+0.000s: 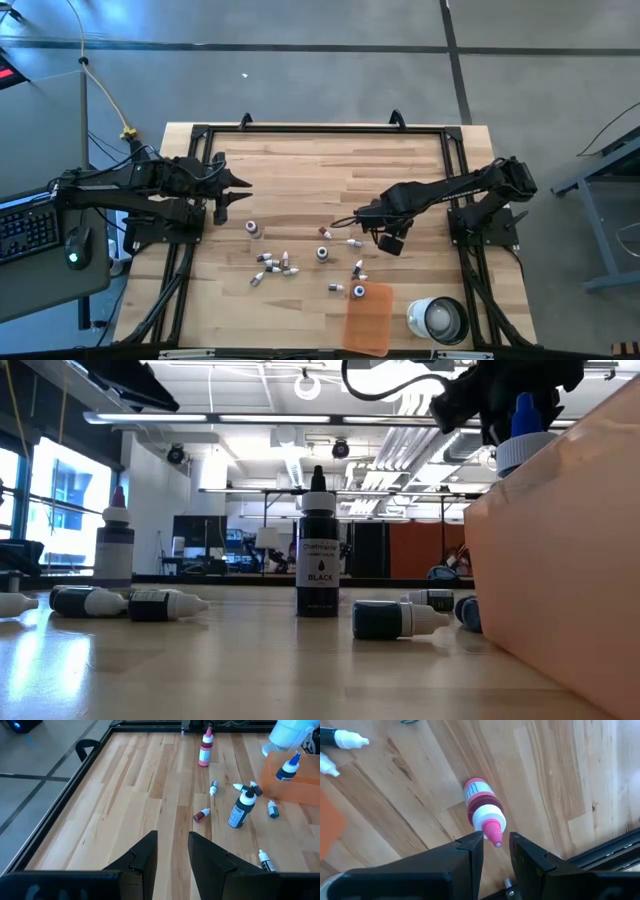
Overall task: Pick & Place food coloring
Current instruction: Put the large pink food coloring bottle into the orange bin
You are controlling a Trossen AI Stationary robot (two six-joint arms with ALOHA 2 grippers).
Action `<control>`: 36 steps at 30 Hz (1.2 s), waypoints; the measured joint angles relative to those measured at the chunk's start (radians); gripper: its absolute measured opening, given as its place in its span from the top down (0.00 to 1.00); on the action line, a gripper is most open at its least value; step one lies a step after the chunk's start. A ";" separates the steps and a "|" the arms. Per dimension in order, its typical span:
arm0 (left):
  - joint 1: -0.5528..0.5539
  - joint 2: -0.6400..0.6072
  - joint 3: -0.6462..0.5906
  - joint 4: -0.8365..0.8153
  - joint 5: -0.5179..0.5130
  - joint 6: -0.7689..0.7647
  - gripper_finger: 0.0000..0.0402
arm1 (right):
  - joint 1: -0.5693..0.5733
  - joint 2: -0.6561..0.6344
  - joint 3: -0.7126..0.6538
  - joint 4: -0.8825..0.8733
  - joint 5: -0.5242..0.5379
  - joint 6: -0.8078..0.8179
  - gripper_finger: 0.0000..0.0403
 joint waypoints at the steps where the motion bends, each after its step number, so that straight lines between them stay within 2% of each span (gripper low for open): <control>1: 0.000 0.000 0.000 -0.001 0.001 0.000 0.73 | 0.000 0.000 0.000 0.000 0.002 0.001 0.78; 19: 0.000 0.000 0.000 -0.045 0.003 0.000 0.73 | 0.001 0.000 0.000 0.000 0.025 0.122 0.78; 29: 0.000 0.000 0.000 -0.046 0.003 0.000 0.73 | 0.047 0.000 0.000 0.004 0.041 0.211 0.78; 33: 0.000 0.000 0.000 -0.046 0.003 0.000 0.73 | 0.065 0.000 0.000 0.004 0.115 0.235 0.78; 36: 0.000 0.000 0.000 -0.046 0.003 0.000 0.73 | 0.068 0.000 0.000 0.005 0.122 0.261 0.78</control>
